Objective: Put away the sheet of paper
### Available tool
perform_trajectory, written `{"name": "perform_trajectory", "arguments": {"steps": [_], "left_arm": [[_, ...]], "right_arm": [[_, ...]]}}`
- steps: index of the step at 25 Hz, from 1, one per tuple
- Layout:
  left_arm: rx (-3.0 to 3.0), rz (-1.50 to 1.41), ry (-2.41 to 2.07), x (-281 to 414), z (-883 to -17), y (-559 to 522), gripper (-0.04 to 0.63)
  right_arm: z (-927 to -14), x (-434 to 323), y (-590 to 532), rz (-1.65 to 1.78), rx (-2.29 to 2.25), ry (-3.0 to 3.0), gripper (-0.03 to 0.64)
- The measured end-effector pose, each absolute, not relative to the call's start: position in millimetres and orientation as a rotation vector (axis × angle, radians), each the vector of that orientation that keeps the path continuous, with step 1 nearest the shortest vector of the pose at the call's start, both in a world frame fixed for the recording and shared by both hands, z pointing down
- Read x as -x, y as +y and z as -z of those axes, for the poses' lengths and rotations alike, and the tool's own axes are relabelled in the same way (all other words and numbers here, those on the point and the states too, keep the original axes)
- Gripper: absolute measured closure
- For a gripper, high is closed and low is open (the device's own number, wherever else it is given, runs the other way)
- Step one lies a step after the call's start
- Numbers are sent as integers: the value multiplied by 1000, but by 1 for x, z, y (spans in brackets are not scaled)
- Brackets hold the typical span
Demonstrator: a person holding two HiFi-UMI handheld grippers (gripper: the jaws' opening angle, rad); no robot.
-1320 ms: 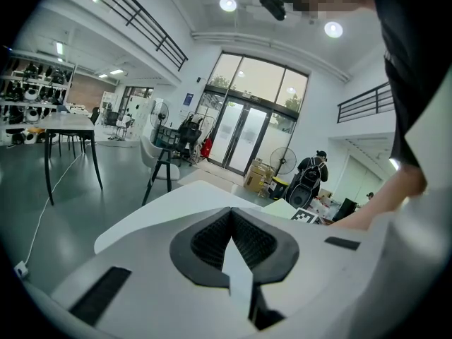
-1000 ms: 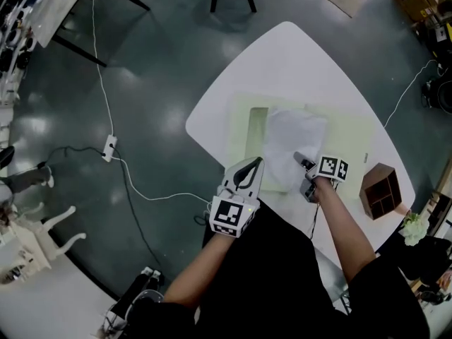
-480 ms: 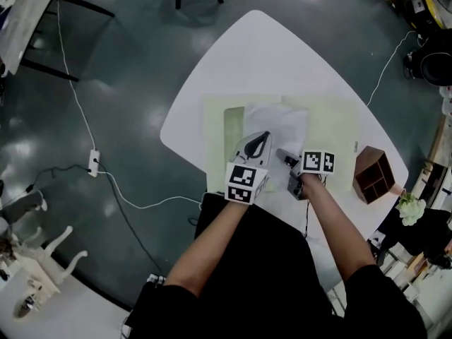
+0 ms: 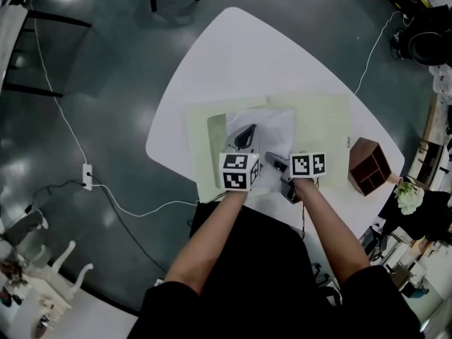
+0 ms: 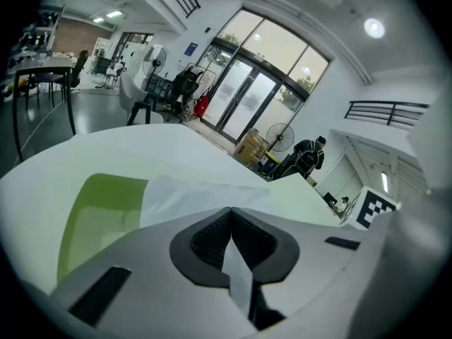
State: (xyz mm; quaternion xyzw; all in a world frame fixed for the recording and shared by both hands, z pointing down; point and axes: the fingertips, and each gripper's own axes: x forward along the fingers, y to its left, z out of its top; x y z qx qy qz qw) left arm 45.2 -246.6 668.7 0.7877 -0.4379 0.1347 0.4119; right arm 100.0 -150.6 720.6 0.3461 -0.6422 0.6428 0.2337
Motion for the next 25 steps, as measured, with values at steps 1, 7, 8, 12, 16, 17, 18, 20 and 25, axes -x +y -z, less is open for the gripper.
{"name": "perform_trajectory", "arguments": {"steps": [1,7,8,12,16,17,18,20,25], "left_arm": [[-1964,-352,-1103,-45,-672,-248,592],[-1904,-427,-1121,-40,-695,-254,592],[-1898,-433,-1125,-39,-698,-254,592],[-1858,-448,-1134,-35,-706,-254,592],[-1805,-450,-1152,-26,-715,-252,592],[-1798,-451,-1157,-24,-717,-252,592],[-1791,-452,-1161,-21,-718,-253,592],[-1778,-450,-1168,-17,-719,-253,592],[-1779,-453,-1173,-14,-720,-249,592]], "right_arm": [[-721,-100,-150,-1759,-945,-1761,617],[-727,-96,-150,-1714,-911,-1753,617],[-728,-95,-150,-1718,-907,-1752,617],[-729,-93,-148,-1734,-883,-1741,617],[-729,-95,-147,-1741,-887,-1742,615],[-729,-96,-148,-1743,-890,-1743,615],[-729,-96,-148,-1745,-893,-1743,614],[-729,-97,-148,-1744,-894,-1743,603],[-726,-92,-156,-1743,-908,-1773,578]]}}
